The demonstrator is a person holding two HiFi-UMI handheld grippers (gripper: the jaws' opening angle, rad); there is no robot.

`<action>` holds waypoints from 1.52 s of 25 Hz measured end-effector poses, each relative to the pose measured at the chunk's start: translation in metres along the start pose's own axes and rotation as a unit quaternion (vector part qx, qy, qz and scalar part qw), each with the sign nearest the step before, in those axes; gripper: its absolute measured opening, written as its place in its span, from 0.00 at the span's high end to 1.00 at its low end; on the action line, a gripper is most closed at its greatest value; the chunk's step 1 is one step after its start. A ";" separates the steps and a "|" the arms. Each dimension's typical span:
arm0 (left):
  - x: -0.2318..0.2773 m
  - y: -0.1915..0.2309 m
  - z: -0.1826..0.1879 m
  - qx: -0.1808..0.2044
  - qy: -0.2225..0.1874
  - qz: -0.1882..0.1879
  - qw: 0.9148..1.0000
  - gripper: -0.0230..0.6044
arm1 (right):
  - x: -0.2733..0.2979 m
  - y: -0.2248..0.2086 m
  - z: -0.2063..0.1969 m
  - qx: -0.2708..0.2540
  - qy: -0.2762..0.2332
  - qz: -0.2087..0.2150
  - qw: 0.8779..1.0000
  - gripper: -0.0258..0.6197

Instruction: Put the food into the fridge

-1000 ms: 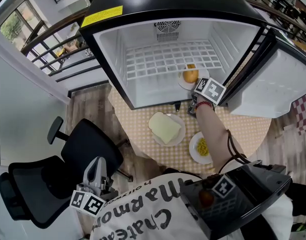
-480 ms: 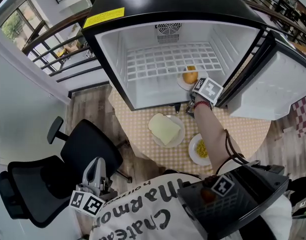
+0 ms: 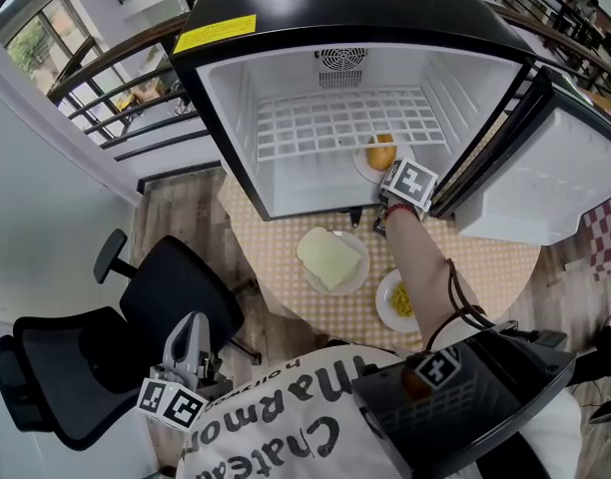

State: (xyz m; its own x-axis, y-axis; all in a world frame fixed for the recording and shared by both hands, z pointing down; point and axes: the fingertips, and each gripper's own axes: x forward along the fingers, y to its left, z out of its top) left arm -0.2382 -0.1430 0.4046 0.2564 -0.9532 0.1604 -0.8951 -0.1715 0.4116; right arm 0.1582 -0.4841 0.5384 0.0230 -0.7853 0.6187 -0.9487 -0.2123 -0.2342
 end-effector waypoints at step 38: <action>-0.044 -0.051 -0.011 0.013 0.029 -0.144 0.989 0.95 | -0.217 -0.015 -0.038 0.033 -0.148 0.177 0.972 0.93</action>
State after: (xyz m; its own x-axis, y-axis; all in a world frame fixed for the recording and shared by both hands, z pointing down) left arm -0.1999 -0.0896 0.3867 0.5224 -0.8479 0.0908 -0.7903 -0.4415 0.4248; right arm 0.1552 -0.2887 0.4363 -0.2029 -0.9469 0.2496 -0.8917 0.0733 -0.4466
